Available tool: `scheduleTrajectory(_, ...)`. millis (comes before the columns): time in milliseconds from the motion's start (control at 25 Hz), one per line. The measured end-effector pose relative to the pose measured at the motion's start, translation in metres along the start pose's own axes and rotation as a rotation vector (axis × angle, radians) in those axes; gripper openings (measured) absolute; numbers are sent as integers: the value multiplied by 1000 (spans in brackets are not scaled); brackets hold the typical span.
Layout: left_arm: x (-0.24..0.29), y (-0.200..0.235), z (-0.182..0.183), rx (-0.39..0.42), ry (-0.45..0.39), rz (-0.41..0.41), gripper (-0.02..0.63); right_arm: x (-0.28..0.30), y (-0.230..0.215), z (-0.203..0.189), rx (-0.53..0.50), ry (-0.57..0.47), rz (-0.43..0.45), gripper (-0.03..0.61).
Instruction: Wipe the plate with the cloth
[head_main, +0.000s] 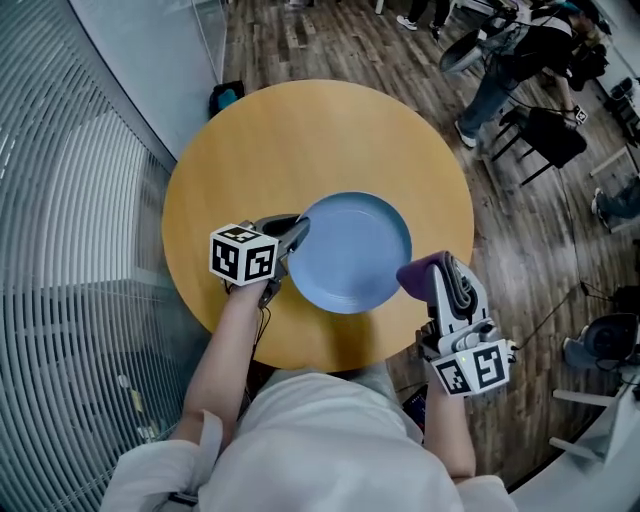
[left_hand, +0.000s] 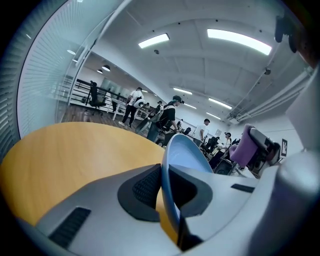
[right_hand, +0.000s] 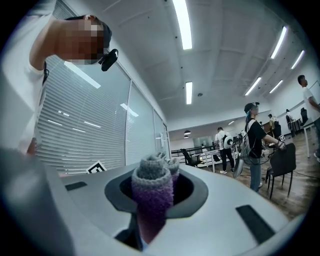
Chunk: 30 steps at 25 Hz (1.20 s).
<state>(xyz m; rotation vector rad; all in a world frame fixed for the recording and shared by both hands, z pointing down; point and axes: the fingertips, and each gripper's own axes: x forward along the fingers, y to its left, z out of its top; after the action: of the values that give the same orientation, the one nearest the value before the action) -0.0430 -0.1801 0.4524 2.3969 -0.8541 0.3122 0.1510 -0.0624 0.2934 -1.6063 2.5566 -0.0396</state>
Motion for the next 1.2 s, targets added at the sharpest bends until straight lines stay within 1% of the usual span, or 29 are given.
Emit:
scheduleTrajectory(240, -15, -21, 28, 47, -58, -27, 28, -1, 5, 10, -37, -9, -4, 87)
scheduleTrajectory(360, -18, -38, 36, 88, -82, -29, 28, -8, 3, 12, -60, -12, 0, 87)
scheduleTrajectory(520, -20, -63, 48, 147, -91, -23, 28, -16, -5, 18, -91, -4, -1, 87)
scheduleTrajectory(640, -25, -70, 53, 164, -94, -23, 28, -12, -3, 20, -119, 6, 0, 87)
scheduleTrajectory(800, -26, -73, 53, 174, -85, -25, 26, -4, -1, 17, -144, 35, 5, 87)
scheduleTrajectory(1080, -24, -76, 46, 216, -59, -17, 26, 12, 8, 4, -194, 98, 37, 87)
scheduleTrajectory(1200, -24, -74, 40, 220, -55, -10, 25, 21, 14, -5, -235, 129, 49, 87)
